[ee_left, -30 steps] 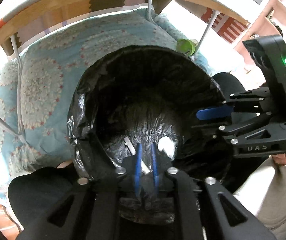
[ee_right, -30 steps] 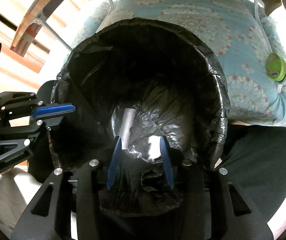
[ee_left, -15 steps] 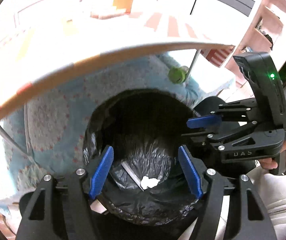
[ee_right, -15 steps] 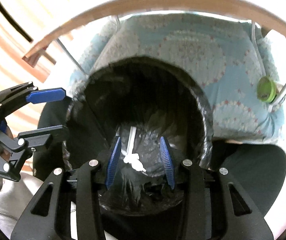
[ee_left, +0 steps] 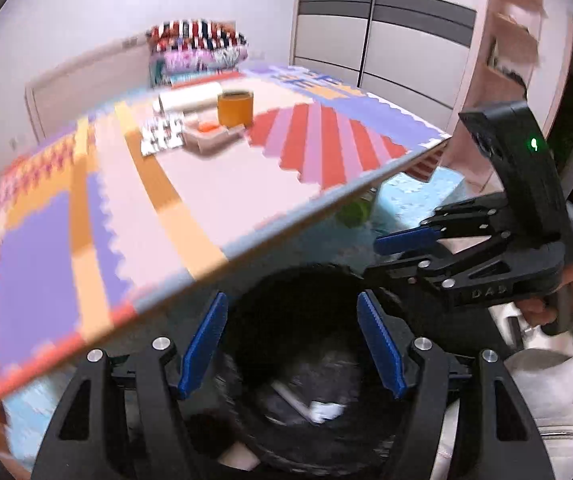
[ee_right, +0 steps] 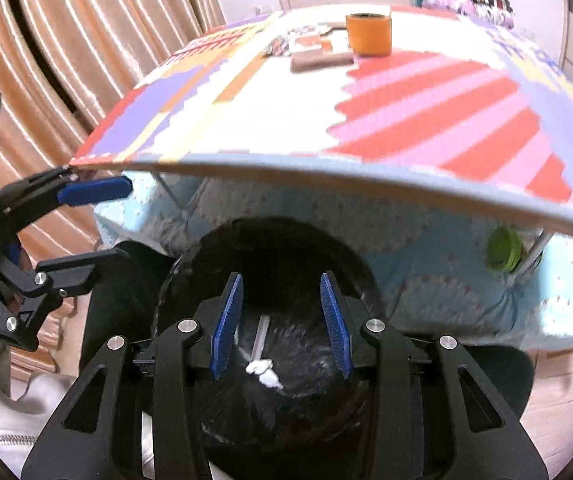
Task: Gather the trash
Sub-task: 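Raise both tools from the bin back over the board, then grasp the orange cap with the right tool while the left tool grasps the white tray, then carry the cap and tray down into the trash bag and release both, then raise both open tools from the bin toward the board, then grasp the red pill blister pack with the left tool while the right tool grasps the orange tape roll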
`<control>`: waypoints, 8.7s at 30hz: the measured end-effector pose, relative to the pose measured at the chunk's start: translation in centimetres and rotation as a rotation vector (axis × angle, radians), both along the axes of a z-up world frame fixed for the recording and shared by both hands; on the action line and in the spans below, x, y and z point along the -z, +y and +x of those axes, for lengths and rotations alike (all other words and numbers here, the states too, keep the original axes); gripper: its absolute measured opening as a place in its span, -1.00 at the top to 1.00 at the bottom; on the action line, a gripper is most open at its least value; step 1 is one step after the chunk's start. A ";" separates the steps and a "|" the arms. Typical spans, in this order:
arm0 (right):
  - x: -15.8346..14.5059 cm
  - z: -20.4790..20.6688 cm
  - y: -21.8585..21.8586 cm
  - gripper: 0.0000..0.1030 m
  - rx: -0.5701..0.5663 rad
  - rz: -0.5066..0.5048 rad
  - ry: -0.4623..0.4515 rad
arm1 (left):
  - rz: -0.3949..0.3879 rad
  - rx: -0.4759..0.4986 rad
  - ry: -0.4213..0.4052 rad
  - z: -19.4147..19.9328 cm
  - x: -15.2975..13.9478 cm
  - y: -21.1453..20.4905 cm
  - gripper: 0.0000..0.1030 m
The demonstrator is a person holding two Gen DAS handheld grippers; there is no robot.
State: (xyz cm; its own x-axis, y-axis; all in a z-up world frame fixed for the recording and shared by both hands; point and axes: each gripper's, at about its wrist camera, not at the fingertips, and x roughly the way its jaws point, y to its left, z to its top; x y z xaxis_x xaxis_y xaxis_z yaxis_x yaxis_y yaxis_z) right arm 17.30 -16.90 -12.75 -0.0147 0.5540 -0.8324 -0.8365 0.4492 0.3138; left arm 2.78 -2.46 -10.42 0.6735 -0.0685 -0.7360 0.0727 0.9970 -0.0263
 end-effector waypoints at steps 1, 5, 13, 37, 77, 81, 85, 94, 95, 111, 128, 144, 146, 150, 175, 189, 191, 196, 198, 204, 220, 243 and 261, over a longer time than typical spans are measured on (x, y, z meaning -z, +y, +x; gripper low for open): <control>-0.2 0.2 0.2 0.22 0.003 0.002 -0.002 | 0.008 0.001 -0.001 0.2 -0.2 0.2 -0.26; -1.3 0.8 0.6 0.22 0.002 0.029 -0.027 | 0.001 0.005 -0.030 0.9 -1.2 1.1 -0.26; -3.5 3.2 1.8 0.22 0.030 0.078 -0.068 | 0.013 0.006 -0.077 3.3 -2.6 3.1 -0.26; -4.7 12.9 11.2 0.47 0.025 0.075 -0.018 | 0.064 0.054 -0.080 12.5 -2.9 7.1 -0.26; -2.0 16.2 14.0 0.88 0.056 0.030 0.061 | 0.044 0.141 -0.041 19.1 0.1 8.7 -0.10; -2.3 15.9 14.0 0.88 0.053 0.039 0.057 | 0.043 0.136 -0.055 18.2 -0.4 8.6 -0.10; -2.3 15.4 13.8 0.88 0.043 0.040 0.058 | 0.040 0.131 -0.070 16.5 -1.2 8.6 -0.10; -4.3 13.6 12.2 0.88 0.035 0.104 0.024 | 0.027 0.095 -0.100 12.7 -3.3 8.3 -0.10; -4.6 13.4 12.0 0.88 0.031 0.117 0.035 | 0.024 0.090 -0.104 12.3 -3.5 8.2 -0.10; -5.1 9.6 7.1 0.88 0.012 0.161 0.086 | -0.027 0.037 -0.160 4.2 -5.6 5.3 -0.10; 0.8 1.8 1.9 0.88 -0.098 0.013 0.146 | -0.087 0.037 -0.053 -1.7 0.6 1.1 -0.10; 8.2 -1.5 1.0 0.88 -0.130 -0.179 0.138 | -0.086 0.031 0.155 -0.5 9.4 -0.4 -0.10; 8.8 -2.2 1.2 0.88 -0.142 -0.197 0.137 | -0.093 0.032 0.182 -0.2 10.6 -0.5 -0.10; 10.1 -3.0 1.2 0.88 -0.161 -0.237 0.132 | -0.091 0.041 0.212 0.2 12.0 -1.2 -0.10; 13.3 -4.6 1.8 0.66 -0.236 -0.321 0.149 | 0.058 0.122 0.330 0.8 16.4 -5.3 -0.18; 10.2 -4.2 1.3 0.39 -0.217 -0.252 0.123 | -0.009 0.065 0.241 0.4 12.0 -3.4 -0.25; 9.3 -4.0 1.4 0.37 -0.215 -0.232 0.115 | -0.017 0.053 0.212 0.3 10.8 -3.1 -0.25; 6.7 -3.4 1.2 0.29 -0.198 -0.176 0.081 | -0.038 0.032 0.139 0.1 7.3 -2.1 -0.25; 5.5 -3.1 1.0 0.29 -0.190 -0.149 0.063 | -0.032 0.031 0.103 0.0 5.8 -1.8 -0.25; 2.4 -2.0 0.6 0.25 -0.164 -0.083 0.003 | -0.035 0.003 0.020 0.1 2.0 -0.5 -0.25; -4.2 1.2 0.9 0.14 -0.094 0.063 -0.123 | -0.030 -0.057 -0.078 2.8 -3.1 2.9 -0.25; -6.5 6.9 5.5 -0.02 -0.002 0.112 -0.268 | -0.004 -0.173 -0.059 11.0 -3.5 8.0 -0.25; -4.2 12.4 10.1 -0.21 0.030 0.092 -0.272 | -0.030 -0.253 0.031 17.9 -1.6 11.7 -0.39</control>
State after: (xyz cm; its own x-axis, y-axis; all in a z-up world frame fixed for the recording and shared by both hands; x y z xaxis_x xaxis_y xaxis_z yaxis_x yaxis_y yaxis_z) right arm 29.69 -6.82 -8.56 0.2197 0.6245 -0.7495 -0.8823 0.4550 0.1205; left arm 20.72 9.22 -8.87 0.6491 0.0772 -0.7568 -0.1802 0.9821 -0.0544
